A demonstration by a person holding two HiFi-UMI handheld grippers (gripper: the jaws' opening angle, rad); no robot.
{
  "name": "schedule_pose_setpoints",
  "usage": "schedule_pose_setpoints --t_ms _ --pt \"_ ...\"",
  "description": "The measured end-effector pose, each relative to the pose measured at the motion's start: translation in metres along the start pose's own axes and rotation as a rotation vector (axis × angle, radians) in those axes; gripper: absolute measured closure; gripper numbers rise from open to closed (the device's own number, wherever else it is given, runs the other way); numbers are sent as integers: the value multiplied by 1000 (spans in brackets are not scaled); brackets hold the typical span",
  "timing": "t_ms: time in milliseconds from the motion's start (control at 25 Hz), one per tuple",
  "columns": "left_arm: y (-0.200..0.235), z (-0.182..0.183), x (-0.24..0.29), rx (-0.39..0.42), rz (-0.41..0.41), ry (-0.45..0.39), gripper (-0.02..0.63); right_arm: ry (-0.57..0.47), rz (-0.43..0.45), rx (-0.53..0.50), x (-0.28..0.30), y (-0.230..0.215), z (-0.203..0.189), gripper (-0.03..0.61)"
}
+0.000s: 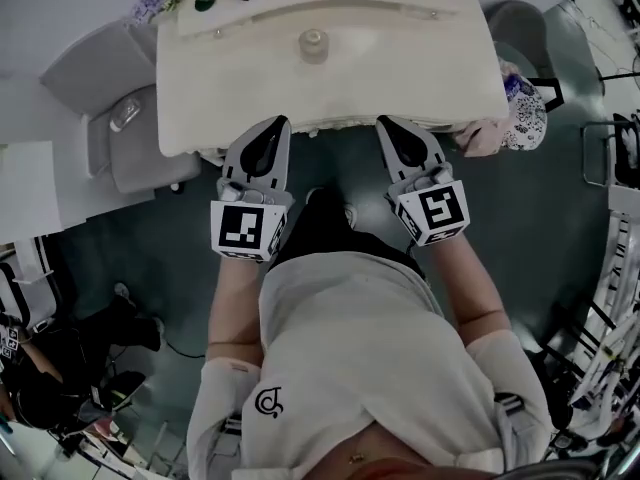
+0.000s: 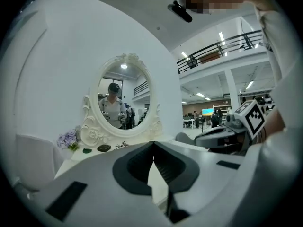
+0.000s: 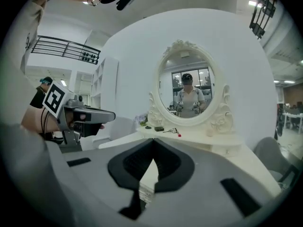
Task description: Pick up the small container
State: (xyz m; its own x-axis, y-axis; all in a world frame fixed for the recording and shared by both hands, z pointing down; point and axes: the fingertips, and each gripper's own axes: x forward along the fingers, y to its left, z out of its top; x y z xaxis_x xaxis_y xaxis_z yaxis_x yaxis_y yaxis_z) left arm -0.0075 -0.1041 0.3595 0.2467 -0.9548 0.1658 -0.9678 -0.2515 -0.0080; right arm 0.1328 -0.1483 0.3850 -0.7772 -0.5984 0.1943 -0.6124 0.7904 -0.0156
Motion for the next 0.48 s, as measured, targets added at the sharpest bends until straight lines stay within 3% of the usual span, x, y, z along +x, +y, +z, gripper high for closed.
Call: schedule_pose_setpoints --t_ms 160,320,480 --pt "21 -22 24 36 19 35 600 20 68 8 36 -1 -13 571" --pt "29 -59 47 -51 -39 82 600 28 123 4 67 -3 -23 571" --pt "3 -74 55 -82 -107 99 600 47 144 29 64 -8 -31 571"
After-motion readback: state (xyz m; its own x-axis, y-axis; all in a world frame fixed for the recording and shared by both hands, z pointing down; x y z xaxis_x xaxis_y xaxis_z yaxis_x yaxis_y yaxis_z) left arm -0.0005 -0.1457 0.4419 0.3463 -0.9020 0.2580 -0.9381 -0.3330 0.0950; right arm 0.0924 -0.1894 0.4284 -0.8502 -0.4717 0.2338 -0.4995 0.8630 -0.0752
